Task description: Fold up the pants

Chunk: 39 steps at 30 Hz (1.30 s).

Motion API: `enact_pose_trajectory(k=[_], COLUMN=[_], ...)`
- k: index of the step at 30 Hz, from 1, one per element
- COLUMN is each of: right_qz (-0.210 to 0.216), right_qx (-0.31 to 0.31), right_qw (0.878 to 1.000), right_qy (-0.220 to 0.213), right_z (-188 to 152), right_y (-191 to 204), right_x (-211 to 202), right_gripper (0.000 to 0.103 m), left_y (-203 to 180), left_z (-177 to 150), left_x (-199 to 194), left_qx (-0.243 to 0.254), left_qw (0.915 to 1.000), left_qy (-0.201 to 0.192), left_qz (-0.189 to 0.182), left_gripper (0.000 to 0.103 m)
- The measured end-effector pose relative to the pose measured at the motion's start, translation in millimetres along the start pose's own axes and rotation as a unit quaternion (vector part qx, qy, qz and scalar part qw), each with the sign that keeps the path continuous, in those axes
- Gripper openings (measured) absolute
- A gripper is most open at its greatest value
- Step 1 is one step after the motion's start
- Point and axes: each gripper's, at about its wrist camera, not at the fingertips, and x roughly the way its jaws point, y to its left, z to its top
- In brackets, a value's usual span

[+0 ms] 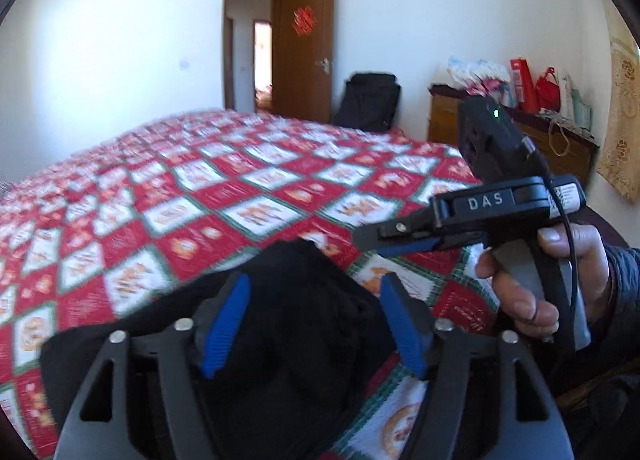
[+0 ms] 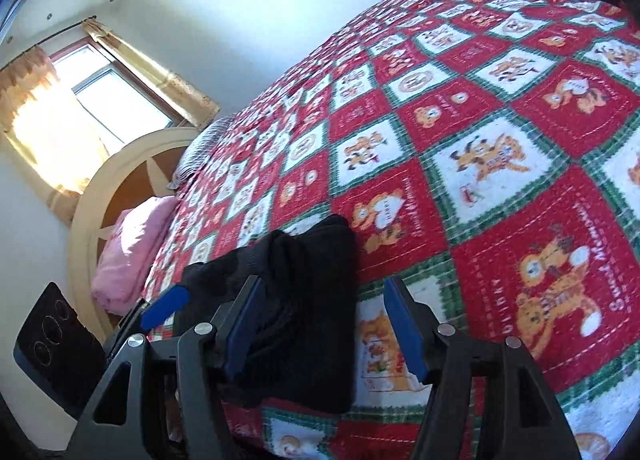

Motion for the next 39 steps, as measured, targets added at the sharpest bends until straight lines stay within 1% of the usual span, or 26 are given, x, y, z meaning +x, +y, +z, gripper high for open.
enact_pose_trajectory(k=[3,5,7,9,10,11,12,13,14,18,20,22,23,24,25,26,27,29,31,32,34,35,36,37,38,39], right_qz=[0.002,0.009,0.011,0.013,0.011,0.003,-0.010,-0.014,-0.017,-0.025,-0.035,-0.035,-0.036,-0.037,-0.043,-0.046,-0.041,-0.027,-0.016,-0.010,-0.012,-0.014,-0.013,-0.020,-0.037,-0.063], right_qx=[-0.016,-0.024,-0.031,-0.036,-0.038,-0.042,-0.043,-0.041,-0.034,-0.018,-0.026,-0.033,-0.042,-0.059,-0.072,-0.085,-0.093,-0.105,-0.118,-0.128,-0.142,-0.141,-0.130,-0.116,-0.108,-0.099], right_qw=[1.000,0.999,0.999,0.998,0.997,0.997,0.996,0.996,0.996,0.996,0.995,0.995,0.994,0.993,0.992,0.991,0.991,0.992,0.992,0.991,0.990,0.990,0.991,0.992,0.991,0.990], right_qy=[0.014,0.030,0.043,0.054,0.060,0.067,0.074,0.079,0.084,0.089,0.089,0.089,0.089,0.095,0.097,0.090,0.085,0.070,0.044,0.024,0.006,0.012,0.029,0.054,0.069,0.078], right_z=[-4.4,-9.2,-13.0,-15.7,-16.6,-17.1,-17.3,-16.8,-15.6,-12.3,-10.1,-8.7,-8.8,-9.9,-10.3,-10.5,-9.9,-7.5,-2.9,1.0,5.6,8.9,10.9,10.7,9.4,7.0], right_y=[11.4,18.9,25.7,30.2,32.9,35.6,37.2,37.5,36.9,34.5,37.1,40.4,44.4,50.6,54.9,59.3,62.3,68.0,74.2,76.5,76.2,71.6,63.1,50.7,40.7,30.6], right_x=[5.7,12.0,17.7,22.2,24.5,27.6,31.0,32.7,34.9,42.5,49.5,52.5,53.9,55.9,56.2,53.3,51.2,42.5,30.6,21.4,15.2,18.0,24.5,34.1,40.7,45.6], right_gripper=[0.065,0.065,0.065,0.065,0.065,0.065,0.065,0.065,0.065,0.065,0.065,0.064,0.059,0.036,0.023,0.020,0.016,0.015,0.015,0.015,0.015,0.015,0.015,0.016,0.018,0.028], left_y=[18.8,35.8,52.8,70.9,78.4,86.8,93.5,100.5,103.5,108.4,108.3,108.2,107.8,108.0,108.6,109.1,109.9,110.6,110.1,110.0,109.5,109.7,110.1,110.7,111.1,111.7], left_z=[-6.8,-13.1,-22.0,-32.3,-37.2,-42.1,-46.4,-51.3,-54.0,-62.6,-65.7,-67.7,-68.6,-69.3,-69.6,-69.6,-69.6,-69.1,-68.4,-68.6,-69.6,-71.2,-72.8,-76.4,-79.5,-82.6], left_x=[-18.2,-25.2,-31.8,-35.1,-34.4,-33.9,-34.2,-33.9,-33.3,-27.7,-26.9,-25.8,-26.3,-26.4,-26.7,-27.6,-28.7,-31.0,-32.3,-32.9,-31.1,-28.0,-24.8,-18.8,-14.2,-11.0], left_qx=[-0.019,-0.028,-0.037,-0.055,-0.065,-0.082,-0.098,-0.117,-0.124,-0.134,-0.136,-0.135,-0.135,-0.135,-0.137,-0.141,-0.145,-0.151,-0.151,-0.151,-0.150,-0.150,-0.150,-0.148,-0.147,-0.148], left_qw=[0.9987,0.9951,0.9885,0.9807,0.9775,0.9752,0.9740,0.9717,0.9701,0.9674,0.9681,0.9683,0.9685,0.9685,0.9681,0.9675,0.9671,0.9667,0.9663,0.9660,0.9653,0.9653,0.9657,0.9658,0.9652,0.9647], left_qy=[-0.016,-0.022,-0.023,-0.016,-0.012,-0.006,-0.004,-0.002,0.001,0.009,0.011,0.014,0.014,0.014,0.013,0.011,0.008,0.002,-0.004,-0.007,-0.005,0.001,0.008,0.022,0.035,0.044], left_qz=[0.044,0.092,0.145,0.187,0.200,0.206,0.204,0.206,0.209,0.215,0.210,0.210,0.209,0.209,0.209,0.209,0.209,0.207,0.209,0.210,0.213,0.213,0.212,0.212,0.214,0.213], left_gripper=[0.075,0.078,0.080,0.082,0.082,0.082,0.082,0.082,0.082,0.082,0.082,0.082,0.083,0.084,0.088,0.092,0.093,0.094,0.095,0.098,0.101,0.101,0.101,0.101,0.102,0.102])
